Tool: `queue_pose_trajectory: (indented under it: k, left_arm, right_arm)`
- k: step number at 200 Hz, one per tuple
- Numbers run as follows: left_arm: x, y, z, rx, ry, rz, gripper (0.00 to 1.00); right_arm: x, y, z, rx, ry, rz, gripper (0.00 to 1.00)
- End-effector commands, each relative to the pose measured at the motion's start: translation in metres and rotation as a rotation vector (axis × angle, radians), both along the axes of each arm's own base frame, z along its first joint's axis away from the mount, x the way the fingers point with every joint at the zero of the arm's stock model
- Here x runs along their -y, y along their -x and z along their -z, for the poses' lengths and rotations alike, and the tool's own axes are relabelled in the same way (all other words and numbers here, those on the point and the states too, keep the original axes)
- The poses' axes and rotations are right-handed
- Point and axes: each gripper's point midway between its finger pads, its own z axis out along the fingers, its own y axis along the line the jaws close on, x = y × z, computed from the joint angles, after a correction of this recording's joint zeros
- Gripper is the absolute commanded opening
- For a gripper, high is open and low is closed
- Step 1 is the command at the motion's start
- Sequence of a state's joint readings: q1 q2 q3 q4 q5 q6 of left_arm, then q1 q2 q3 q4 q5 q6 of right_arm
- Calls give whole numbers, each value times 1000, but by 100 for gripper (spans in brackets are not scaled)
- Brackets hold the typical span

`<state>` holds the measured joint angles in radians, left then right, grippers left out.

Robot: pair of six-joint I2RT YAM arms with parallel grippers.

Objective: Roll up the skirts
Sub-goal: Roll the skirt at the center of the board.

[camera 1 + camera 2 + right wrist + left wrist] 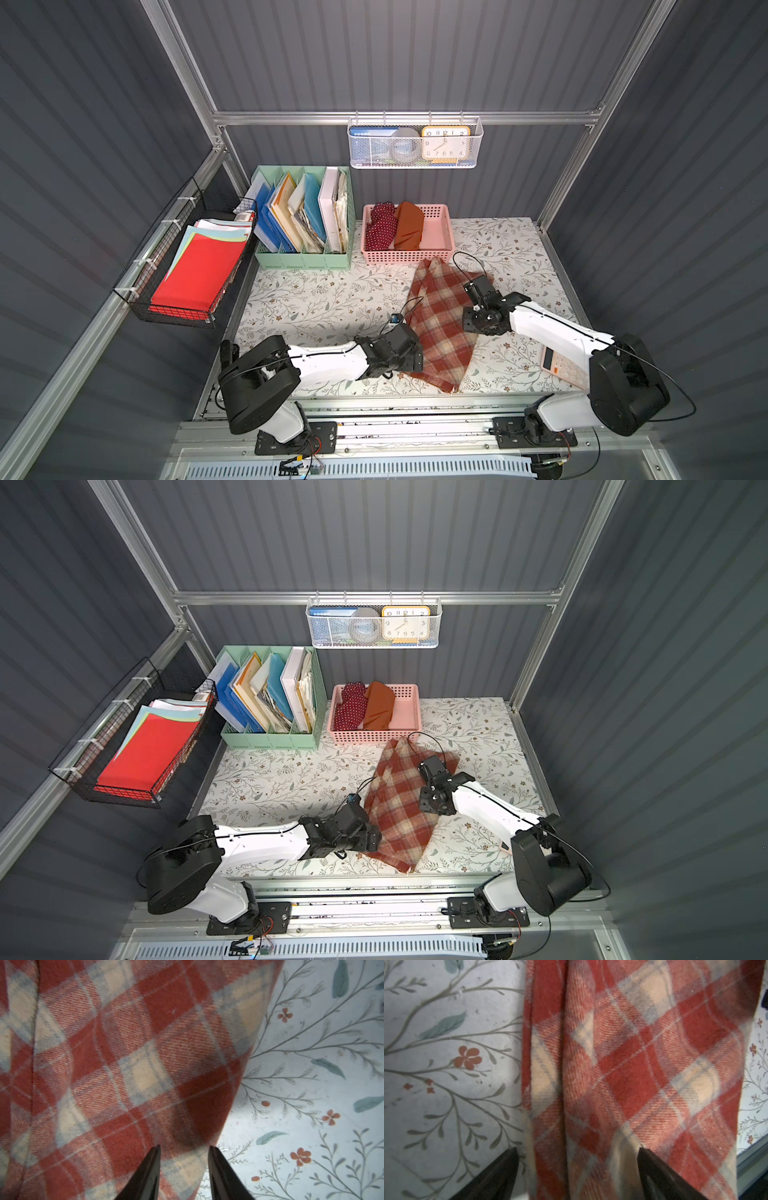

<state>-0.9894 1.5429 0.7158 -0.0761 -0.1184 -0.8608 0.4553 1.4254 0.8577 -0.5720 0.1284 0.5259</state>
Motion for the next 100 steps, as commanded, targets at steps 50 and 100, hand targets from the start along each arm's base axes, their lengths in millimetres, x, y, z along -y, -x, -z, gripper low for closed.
queue_pose_trajectory:
  k: [50, 100]
  left_arm:
    - [-11, 18, 7, -16, 96, 4, 34]
    - [18, 20, -22, 13, 251, 93, 2]
  right_arm:
    - [6, 13, 26, -76, 46, -7, 44]
    - [4, 11, 25, -65, 33, -5, 44]
